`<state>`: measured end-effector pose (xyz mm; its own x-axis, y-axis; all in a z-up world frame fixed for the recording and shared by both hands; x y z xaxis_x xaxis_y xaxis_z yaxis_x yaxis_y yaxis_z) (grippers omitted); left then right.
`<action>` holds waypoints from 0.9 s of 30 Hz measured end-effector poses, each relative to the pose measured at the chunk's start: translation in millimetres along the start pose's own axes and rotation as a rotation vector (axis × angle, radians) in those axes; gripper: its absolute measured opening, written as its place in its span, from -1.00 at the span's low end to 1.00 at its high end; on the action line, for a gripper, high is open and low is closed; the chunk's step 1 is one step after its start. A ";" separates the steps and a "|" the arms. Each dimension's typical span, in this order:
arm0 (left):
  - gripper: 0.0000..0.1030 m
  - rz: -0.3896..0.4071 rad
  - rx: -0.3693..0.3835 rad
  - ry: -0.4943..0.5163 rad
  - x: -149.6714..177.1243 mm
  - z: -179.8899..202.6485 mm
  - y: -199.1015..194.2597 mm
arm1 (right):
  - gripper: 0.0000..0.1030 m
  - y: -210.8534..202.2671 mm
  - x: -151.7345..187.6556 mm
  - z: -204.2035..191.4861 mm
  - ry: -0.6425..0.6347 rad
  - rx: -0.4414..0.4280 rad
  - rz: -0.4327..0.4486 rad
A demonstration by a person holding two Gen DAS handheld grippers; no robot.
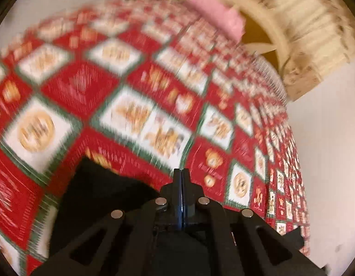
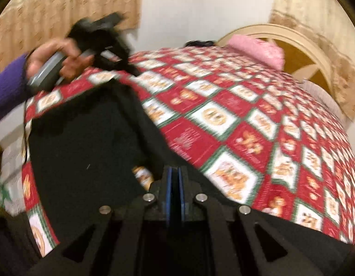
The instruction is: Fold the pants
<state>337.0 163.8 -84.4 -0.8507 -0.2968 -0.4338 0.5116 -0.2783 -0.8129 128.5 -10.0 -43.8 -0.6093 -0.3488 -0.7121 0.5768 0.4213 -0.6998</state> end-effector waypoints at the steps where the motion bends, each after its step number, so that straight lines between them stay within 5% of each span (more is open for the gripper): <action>1: -1.00 0.029 0.021 0.009 0.1 2.8 -11.7 | -0.83 -5.5 -4.1 4.9 0.024 0.010 0.021; 6: -0.99 0.060 -0.004 0.070 -7.4 10.7 -48.0 | -0.83 -30.0 -22.9 17.0 0.100 0.021 0.106; 10: -0.98 0.002 -0.081 0.074 -2.3 4.3 -31.2 | -0.76 -25.7 -22.8 11.2 0.113 0.003 0.099; 12: -0.96 -0.042 -0.142 0.065 4.4 -5.1 -15.5 | -0.23 -19.9 -20.9 5.8 0.142 -0.044 0.091; 13: -0.95 -0.075 -0.183 0.072 9.6 -10.7 -3.2 | 0.42 -18.6 -19.9 4.7 0.155 -0.050 0.095; 14: -0.95 -0.103 -0.224 0.079 13.5 -14.7 7.4 | 0.80 -17.7 -21.3 3.7 0.167 -0.047 0.113; 15: -0.95 -0.127 -0.263 0.077 18.2 -20.0 14.1 | 0.82 -19.2 -21.7 2.8 0.168 -0.043 0.136; 17: -0.95 -0.198 -0.323 0.043 25.6 -31.3 32.3 | 0.75 -17.3 -24.3 -1.8 0.161 -0.057 0.140; 20: -0.95 -0.266 -0.264 -0.035 33.9 -29.5 49.1 | 0.28 -6.0 -22.0 -6.5 0.127 -0.062 0.080; 25: -0.95 -0.257 -0.278 -0.019 33.7 -19.6 49.2 | 0.16 30.9 0.2 -4.6 0.085 -0.053 -0.061; 27: -0.95 -0.266 -0.243 -0.046 33.6 -19.4 47.0 | -0.35 44.9 6.9 0.9 0.098 -0.045 -0.107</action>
<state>330.1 158.4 -144.7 -0.9410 -0.2854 -0.1818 0.2252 -0.1273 -0.9660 150.7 5.7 -80.2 -0.7172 -0.3112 -0.6236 0.4826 0.4238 -0.7665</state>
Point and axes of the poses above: each gripper's, at about its wrist camera, not at the fingertips, and y roughly the way its jaws point, z to its right, x to its underside, the point moved 9 cm from there along y, roughly the way its jaws point, and after that the axes turned 11 degrees about -x, right-handed, at the moved point
